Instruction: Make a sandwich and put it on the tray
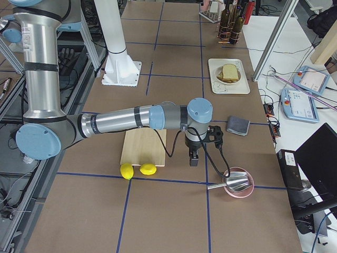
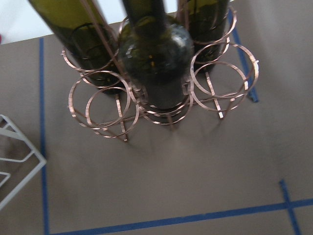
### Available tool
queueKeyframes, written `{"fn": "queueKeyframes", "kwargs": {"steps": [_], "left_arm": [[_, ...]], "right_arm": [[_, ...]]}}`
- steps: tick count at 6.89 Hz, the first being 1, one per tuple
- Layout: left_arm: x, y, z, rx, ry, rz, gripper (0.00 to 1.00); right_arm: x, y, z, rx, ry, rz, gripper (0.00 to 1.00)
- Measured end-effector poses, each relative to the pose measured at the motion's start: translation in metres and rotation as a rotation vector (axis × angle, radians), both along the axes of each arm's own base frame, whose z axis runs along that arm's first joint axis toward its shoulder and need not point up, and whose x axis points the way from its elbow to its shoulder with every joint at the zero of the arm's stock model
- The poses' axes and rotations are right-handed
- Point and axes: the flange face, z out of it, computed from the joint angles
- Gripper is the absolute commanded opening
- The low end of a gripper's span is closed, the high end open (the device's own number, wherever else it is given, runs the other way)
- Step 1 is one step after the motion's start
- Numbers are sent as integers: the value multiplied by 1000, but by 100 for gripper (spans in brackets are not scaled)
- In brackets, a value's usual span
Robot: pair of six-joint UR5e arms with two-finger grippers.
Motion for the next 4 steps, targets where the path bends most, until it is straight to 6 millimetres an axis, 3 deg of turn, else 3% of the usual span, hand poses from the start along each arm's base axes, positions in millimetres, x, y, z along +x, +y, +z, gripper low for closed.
{"fn": "queueKeyframes", "kwargs": {"steps": [1, 2, 4], "left_arm": [[-29, 20, 25, -12, 20, 17, 100], [-43, 30, 38, -29, 58, 20, 100], [-47, 32, 70, -92, 84, 21, 100]], "right_arm": [[0, 2, 2, -5, -1, 2, 100], [2, 5, 4, -12, -2, 6, 100], [7, 8, 6, -15, -6, 16, 100]]}}
